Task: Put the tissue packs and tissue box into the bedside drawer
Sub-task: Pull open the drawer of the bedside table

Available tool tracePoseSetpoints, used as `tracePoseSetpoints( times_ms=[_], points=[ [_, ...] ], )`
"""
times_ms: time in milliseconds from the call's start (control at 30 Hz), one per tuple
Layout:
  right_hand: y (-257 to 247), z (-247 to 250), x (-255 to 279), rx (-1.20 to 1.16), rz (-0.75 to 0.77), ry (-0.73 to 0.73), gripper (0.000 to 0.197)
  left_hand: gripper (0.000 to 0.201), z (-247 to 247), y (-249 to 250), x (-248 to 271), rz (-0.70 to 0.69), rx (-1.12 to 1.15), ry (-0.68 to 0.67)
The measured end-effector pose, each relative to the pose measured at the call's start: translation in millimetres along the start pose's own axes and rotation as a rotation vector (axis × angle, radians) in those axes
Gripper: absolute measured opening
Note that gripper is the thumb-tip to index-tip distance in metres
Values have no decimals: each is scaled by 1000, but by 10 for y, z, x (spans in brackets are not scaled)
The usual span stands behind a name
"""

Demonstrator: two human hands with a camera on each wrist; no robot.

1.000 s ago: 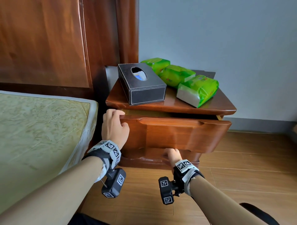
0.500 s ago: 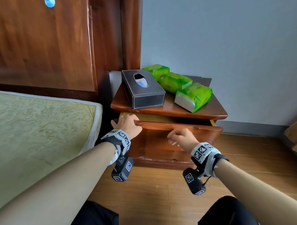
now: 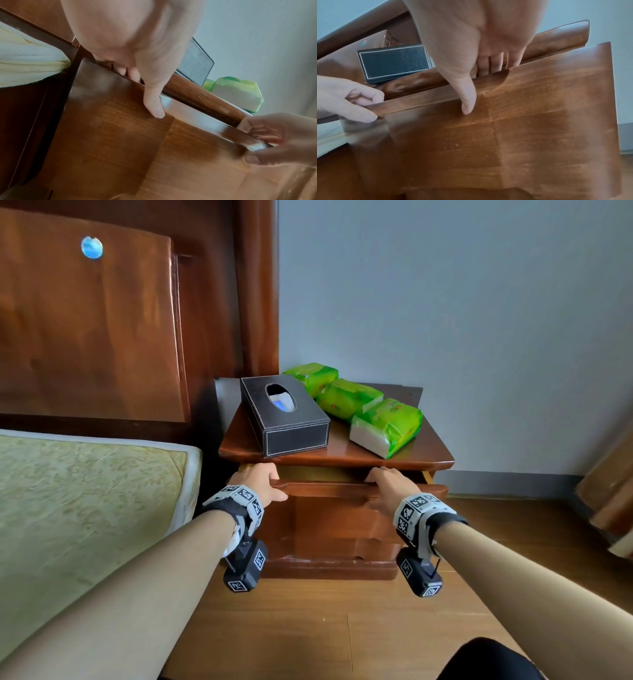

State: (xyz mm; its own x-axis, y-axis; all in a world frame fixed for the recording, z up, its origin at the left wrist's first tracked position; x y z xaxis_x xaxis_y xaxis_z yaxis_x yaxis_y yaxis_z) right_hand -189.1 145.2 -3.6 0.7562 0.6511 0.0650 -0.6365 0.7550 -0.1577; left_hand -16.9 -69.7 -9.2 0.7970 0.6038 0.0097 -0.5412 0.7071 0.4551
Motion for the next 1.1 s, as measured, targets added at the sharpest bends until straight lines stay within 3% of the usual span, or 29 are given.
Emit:
tracePoseSetpoints(
  times_ms=[167,400,667,1100],
  points=[
    [-30,-26,15,-42,-58,-67,56,32,24,-67,-16,-70,-9,-32],
    [-90,34,216,142,23,-95,56,32,80,-87,130,-122,-82,-156],
    [-121,18,456,179,25,-132,52,32,55,-68,312,-157,-153,-247],
    [-98,-96,704,238,111,-105,49,35,2,-37,547,-223,-309,-263]
  ],
)
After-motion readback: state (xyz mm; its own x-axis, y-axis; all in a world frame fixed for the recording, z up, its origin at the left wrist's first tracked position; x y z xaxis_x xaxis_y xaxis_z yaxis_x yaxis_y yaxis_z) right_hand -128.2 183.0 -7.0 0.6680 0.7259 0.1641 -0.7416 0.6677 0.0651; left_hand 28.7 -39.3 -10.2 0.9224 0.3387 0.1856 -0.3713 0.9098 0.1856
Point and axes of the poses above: each hand's wrist, its own x-axis away from the middle knuckle, its own z-axis out of the back of the hand, y = z × x, the point moved 2 cm from there along -x, towards the middle knuckle, and after that the axes turned 5 degrees about -z, right-handed, at the moved point
